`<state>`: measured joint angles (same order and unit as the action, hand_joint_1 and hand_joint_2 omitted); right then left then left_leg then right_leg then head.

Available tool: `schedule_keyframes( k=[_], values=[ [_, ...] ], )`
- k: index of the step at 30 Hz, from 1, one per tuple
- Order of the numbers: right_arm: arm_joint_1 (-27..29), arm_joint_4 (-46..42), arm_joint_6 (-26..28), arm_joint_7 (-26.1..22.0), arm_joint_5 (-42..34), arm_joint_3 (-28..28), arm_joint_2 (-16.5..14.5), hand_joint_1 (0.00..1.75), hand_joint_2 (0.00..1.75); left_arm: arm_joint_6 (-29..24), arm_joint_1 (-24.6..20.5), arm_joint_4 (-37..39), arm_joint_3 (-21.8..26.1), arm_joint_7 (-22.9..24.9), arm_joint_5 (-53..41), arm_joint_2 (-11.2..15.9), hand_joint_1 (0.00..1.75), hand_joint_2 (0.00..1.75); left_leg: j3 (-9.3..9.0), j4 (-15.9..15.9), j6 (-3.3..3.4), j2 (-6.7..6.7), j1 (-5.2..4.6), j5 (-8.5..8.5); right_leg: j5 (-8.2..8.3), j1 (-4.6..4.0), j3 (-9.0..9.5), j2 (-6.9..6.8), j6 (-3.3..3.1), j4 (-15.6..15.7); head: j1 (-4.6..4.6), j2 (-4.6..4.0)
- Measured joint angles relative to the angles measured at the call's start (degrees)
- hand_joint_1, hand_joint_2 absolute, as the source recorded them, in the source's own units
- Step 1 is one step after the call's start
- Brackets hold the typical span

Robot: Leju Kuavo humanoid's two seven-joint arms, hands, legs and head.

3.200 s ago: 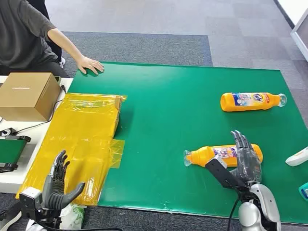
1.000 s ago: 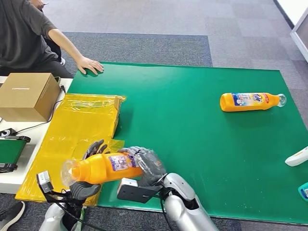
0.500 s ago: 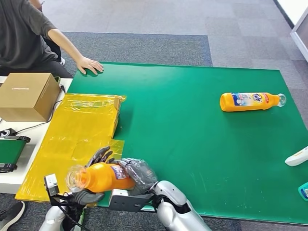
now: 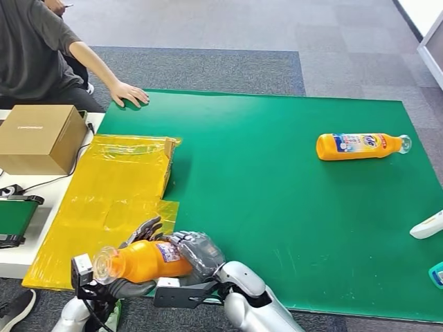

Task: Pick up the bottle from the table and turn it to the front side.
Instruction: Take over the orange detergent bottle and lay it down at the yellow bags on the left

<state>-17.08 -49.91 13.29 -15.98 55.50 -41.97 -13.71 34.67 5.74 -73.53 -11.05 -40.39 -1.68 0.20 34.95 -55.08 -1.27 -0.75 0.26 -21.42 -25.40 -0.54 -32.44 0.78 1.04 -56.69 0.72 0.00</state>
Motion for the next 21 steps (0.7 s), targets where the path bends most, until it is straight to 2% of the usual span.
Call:
schedule_keyframes(
  k=[9,17,18,20,21],
  values=[
    [-2.55,4.36,0.44,1.1,2.66,-0.3,-1.03,1.75,1.75,-4.56,0.39,-3.37,-4.21,0.01,-1.96,2.61,0.0,1.75,-0.31,0.04,-0.02,-0.01,0.0,-0.02,-0.05,0.0,0.01,-0.01,-0.03,0.0,-0.01,-0.01],
    [-3.87,6.66,0.25,1.84,3.1,-0.05,-1.69,1.75,1.75,-11.75,0.53,-9.52,-8.22,0.05,-3.75,4.84,0.02,1.75,-0.4,0.03,-0.03,-0.01,0.0,0.02,0.01,0.0,0.07,0.0,-0.03,0.0,-0.01,-0.01],
    [-4.02,6.9,0.23,1.89,3.1,0.07,-1.78,1.75,1.75,-12.42,0.54,-10.32,-8.62,0.05,-3.9,5.14,0.17,1.75,-0.41,0.03,-0.03,-0.01,0.0,0.03,0.01,0.0,0.07,0.0,-0.03,0.0,-0.01,-0.01],
    [-4.17,7.16,0.19,1.92,3.12,0.32,-1.93,1.75,1.75,-13.88,0.6,-11.46,-9.25,0.09,-4.34,5.67,0.68,1.75,-0.41,0.03,-0.03,-0.01,0.0,0.03,0.01,0.0,0.1,0.0,-0.03,0.0,-0.01,-0.02],
    [-4.23,7.25,0.17,1.92,3.14,0.43,-1.98,1.75,1.75,-14.67,0.66,-11.85,-9.52,0.12,-4.58,5.89,1.03,1.75,-0.41,0.03,-0.04,0.0,0.0,0.02,0.01,0.0,0.12,0.0,-0.03,0.0,0.0,-0.01]
  ],
)
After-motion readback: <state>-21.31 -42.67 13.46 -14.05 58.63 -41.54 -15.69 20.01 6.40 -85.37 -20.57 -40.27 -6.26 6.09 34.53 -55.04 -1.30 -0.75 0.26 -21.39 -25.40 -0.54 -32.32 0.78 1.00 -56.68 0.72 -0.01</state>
